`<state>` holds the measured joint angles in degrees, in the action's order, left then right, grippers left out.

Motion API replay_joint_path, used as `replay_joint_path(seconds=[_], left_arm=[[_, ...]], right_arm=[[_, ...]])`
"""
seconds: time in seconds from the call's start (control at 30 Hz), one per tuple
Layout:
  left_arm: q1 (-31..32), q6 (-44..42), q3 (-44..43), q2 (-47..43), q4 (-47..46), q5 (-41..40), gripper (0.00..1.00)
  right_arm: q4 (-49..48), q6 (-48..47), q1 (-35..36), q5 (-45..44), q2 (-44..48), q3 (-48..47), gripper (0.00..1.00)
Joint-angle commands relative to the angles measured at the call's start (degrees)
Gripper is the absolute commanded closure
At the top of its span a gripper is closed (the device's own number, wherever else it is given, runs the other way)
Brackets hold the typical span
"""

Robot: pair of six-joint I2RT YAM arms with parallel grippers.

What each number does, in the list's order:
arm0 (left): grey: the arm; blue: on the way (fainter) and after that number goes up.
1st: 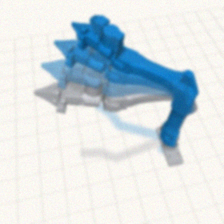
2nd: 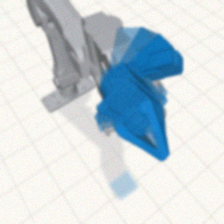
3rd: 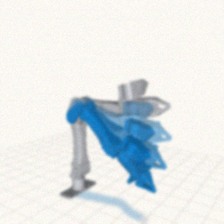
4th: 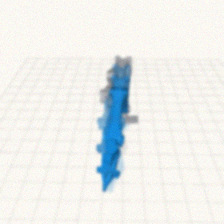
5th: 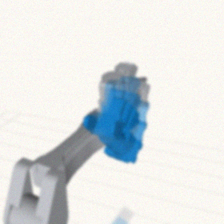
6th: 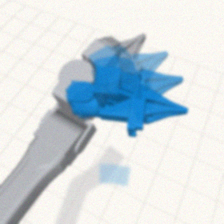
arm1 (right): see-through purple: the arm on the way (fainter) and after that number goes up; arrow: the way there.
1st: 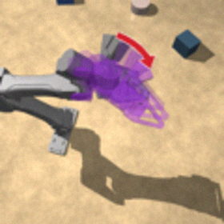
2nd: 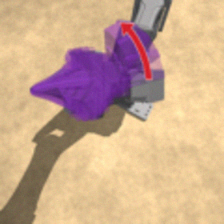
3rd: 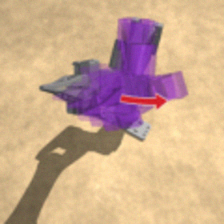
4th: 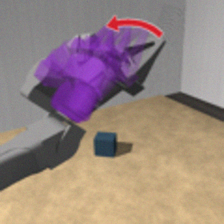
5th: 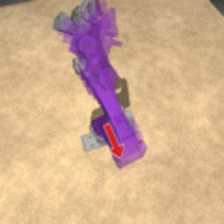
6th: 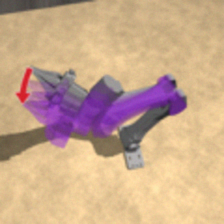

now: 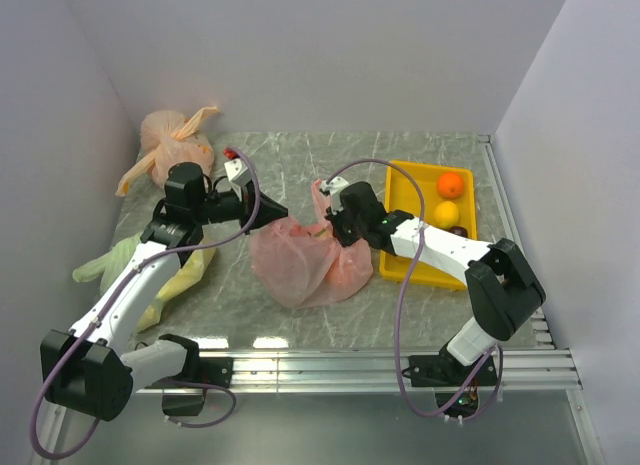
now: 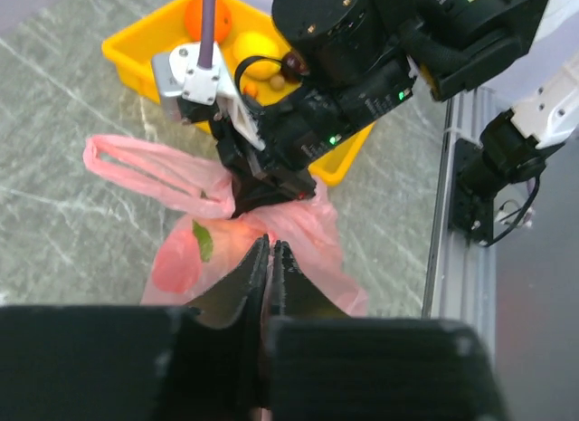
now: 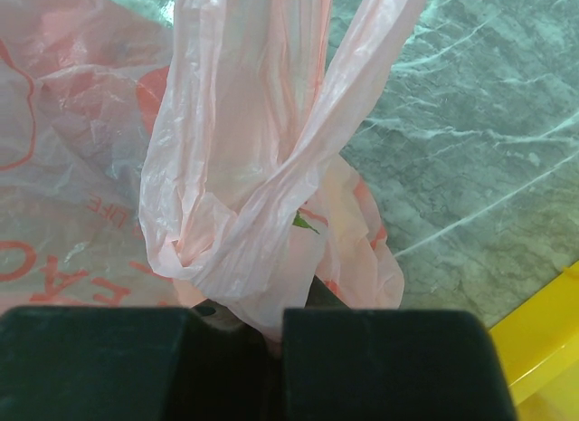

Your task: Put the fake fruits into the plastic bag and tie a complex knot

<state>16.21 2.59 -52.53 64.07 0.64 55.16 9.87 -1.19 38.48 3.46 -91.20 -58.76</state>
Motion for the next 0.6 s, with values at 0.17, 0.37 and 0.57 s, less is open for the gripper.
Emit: replay_joint_path(seconds=[0.17, 0.37, 0.57], left_arm=[[-0.7, 4.8, -0.4, -3.3, 2.3, -3.4, 1.00], [-0.6, 7.3, -1.2, -1.9, 3.2, -6.6, 1.00], [-0.6, 9.4, -3.8, 0.9, 5.4, -9.4, 1.00]], right_arm=[[4.5, -2.6, -2.8, 5.9, 6.2, -2.6, 0.62], [5.5, -5.5, -6.9, 17.5, 20.1, -3.5, 0.16], [6.5, -8.3, -6.7, 26.6, 26.3, -7.4, 0.14]])
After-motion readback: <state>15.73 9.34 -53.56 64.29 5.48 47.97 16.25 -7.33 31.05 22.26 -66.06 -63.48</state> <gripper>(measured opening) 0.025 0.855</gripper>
